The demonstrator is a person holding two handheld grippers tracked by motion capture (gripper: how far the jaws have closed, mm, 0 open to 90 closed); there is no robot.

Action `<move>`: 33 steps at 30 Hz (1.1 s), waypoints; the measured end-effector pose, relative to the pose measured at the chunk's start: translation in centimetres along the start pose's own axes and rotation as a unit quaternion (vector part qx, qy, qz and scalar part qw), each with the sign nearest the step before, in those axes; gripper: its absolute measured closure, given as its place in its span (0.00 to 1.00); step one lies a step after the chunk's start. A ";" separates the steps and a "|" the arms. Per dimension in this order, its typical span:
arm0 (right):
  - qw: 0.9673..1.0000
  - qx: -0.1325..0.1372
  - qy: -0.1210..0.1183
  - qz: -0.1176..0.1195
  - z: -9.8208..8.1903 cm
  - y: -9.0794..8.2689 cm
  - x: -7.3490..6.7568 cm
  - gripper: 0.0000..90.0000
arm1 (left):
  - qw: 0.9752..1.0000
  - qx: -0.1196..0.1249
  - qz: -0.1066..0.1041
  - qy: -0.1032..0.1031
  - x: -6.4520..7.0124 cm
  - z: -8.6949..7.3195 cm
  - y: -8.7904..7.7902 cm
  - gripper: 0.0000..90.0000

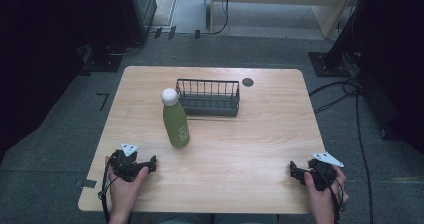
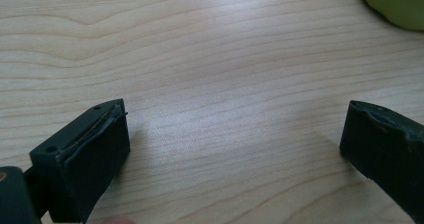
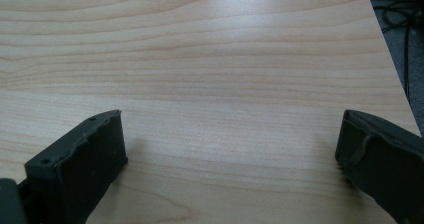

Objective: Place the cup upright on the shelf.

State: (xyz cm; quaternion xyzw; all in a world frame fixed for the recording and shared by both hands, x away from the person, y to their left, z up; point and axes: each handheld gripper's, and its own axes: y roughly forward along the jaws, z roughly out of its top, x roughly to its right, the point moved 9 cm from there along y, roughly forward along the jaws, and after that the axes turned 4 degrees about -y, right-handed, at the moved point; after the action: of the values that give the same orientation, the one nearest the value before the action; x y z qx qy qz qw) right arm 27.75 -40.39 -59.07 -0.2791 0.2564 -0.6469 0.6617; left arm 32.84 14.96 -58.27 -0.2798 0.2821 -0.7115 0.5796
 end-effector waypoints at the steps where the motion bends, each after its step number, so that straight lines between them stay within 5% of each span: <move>1: 1.000 0.000 0.000 0.000 0.0 0.0 0.0 0.00 | 1.000 0.004 -0.003 -0.007 -0.1 0.1 -0.1 0.00; 7: 1.000 -0.001 0.003 -0.003 0.0 0.0 0.1 0.00 | 1.000 0.018 0.012 -0.002 -0.5 0.4 -1.2 0.00; 13: 1.000 0.000 0.003 -0.003 0.0 0.0 0.1 0.00 | 0.999 0.045 -0.005 -0.002 0.1 1.8 -2.7 0.00; 18: 1.000 0.000 0.003 -0.003 0.0 0.0 0.1 0.00 | 0.997 0.064 -0.035 0.007 1.9 3.9 -3.9 0.00; 33: 1.000 0.000 0.003 -0.003 0.0 0.0 0.1 0.00 | 0.993 0.095 -0.064 0.041 5.9 7.2 -4.7 0.00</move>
State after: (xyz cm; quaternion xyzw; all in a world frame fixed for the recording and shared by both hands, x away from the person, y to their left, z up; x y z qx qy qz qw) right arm 27.74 -40.47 -59.07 -0.2782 0.2579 -0.6495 0.6589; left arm 33.90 9.43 -49.48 -0.2114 0.2187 -0.7813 0.5450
